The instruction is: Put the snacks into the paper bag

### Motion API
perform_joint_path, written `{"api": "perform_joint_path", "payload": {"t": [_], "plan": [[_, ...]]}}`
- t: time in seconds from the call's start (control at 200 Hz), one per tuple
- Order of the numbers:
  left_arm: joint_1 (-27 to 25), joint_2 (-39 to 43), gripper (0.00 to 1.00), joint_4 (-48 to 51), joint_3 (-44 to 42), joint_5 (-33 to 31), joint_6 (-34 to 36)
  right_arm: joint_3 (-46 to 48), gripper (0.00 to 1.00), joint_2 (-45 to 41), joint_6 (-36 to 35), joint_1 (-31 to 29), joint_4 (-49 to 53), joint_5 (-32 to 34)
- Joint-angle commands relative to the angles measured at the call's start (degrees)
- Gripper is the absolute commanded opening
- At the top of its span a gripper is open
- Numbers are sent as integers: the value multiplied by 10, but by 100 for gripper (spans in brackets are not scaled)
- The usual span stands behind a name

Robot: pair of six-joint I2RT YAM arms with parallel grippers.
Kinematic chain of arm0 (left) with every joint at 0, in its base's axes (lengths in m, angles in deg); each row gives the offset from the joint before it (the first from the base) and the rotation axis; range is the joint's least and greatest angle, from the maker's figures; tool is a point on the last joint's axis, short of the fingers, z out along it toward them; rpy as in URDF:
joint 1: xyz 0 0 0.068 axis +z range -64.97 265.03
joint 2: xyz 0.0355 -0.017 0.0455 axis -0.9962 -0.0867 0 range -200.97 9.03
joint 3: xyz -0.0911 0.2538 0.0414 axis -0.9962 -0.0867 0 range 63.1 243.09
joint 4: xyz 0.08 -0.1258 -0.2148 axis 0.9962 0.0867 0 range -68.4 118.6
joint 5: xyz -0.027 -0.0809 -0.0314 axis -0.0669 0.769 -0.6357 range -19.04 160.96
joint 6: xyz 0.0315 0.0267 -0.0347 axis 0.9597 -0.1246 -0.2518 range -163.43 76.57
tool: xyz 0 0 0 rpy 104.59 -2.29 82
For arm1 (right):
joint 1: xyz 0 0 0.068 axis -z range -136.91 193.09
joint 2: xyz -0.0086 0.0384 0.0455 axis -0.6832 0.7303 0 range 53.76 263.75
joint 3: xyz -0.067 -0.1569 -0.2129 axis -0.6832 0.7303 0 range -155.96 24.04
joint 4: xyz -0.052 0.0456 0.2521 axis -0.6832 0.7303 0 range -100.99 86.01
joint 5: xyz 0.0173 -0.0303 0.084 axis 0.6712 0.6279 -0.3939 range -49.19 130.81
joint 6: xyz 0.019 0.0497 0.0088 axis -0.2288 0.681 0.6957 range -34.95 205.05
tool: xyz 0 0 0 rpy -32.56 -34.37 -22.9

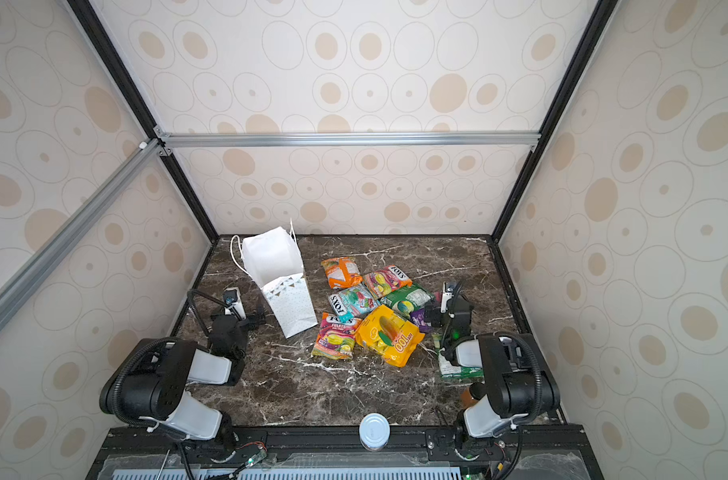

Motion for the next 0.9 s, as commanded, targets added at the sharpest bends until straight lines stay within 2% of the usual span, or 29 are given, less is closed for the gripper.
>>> {"api": "perform_joint_path", "payload": {"t": [0.0,0.895], "plan": [[3,3,100,-18,10,5,11,-11,100,-3,-4,1,-6,-3],[4,3,100,-16,11,6,10,-11,100,-3,-1,4,-3,-9]]}}
